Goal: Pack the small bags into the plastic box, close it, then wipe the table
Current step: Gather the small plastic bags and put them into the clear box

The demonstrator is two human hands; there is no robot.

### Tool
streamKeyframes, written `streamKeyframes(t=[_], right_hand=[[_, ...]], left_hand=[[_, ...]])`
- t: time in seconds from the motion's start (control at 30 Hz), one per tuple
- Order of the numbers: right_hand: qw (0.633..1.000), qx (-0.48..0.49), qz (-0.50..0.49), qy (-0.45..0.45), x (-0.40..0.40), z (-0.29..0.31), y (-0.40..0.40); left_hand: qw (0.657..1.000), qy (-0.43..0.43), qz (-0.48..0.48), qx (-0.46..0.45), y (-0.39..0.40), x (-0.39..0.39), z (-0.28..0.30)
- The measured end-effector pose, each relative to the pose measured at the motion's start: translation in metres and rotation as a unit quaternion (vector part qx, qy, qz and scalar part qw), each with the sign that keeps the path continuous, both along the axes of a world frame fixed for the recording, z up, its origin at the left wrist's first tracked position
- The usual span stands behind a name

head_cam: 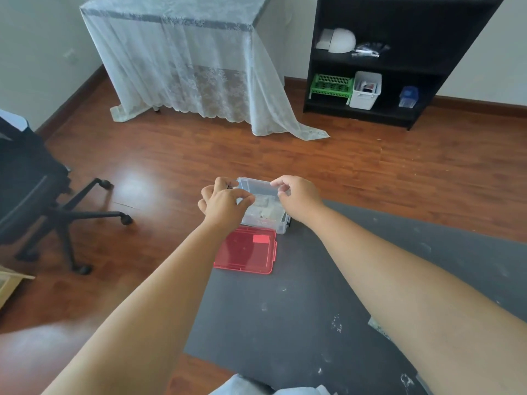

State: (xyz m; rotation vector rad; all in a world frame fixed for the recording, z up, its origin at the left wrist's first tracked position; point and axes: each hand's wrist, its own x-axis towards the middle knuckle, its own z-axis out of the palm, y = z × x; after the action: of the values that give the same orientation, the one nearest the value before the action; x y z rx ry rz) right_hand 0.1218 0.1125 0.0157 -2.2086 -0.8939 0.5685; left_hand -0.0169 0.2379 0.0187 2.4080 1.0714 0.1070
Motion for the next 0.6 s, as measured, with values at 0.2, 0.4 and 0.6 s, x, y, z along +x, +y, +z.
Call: streamKeyframes(t=[0.2, 0.4, 0.6], right_hand=[[0.999, 0.034, -0.037, -0.018, 0.005, 0.001, -0.027], [0.996, 0.031, -0.078, 0.011, 0.016, -0.007, -0.111], [0.992, -0.123, -0.037, 0.019, 0.033, -0.023, -0.216]], left_hand=[[0.996, 0.045, -0.016, 0.071, -0.012, 0.008, -0.001], [0.99, -0.031, -0.087, 0.103, -0.07, 0.009, 0.013], [0.968, -0.055, -0.238, 0.064, -0.168, 0.009, 0.005]])
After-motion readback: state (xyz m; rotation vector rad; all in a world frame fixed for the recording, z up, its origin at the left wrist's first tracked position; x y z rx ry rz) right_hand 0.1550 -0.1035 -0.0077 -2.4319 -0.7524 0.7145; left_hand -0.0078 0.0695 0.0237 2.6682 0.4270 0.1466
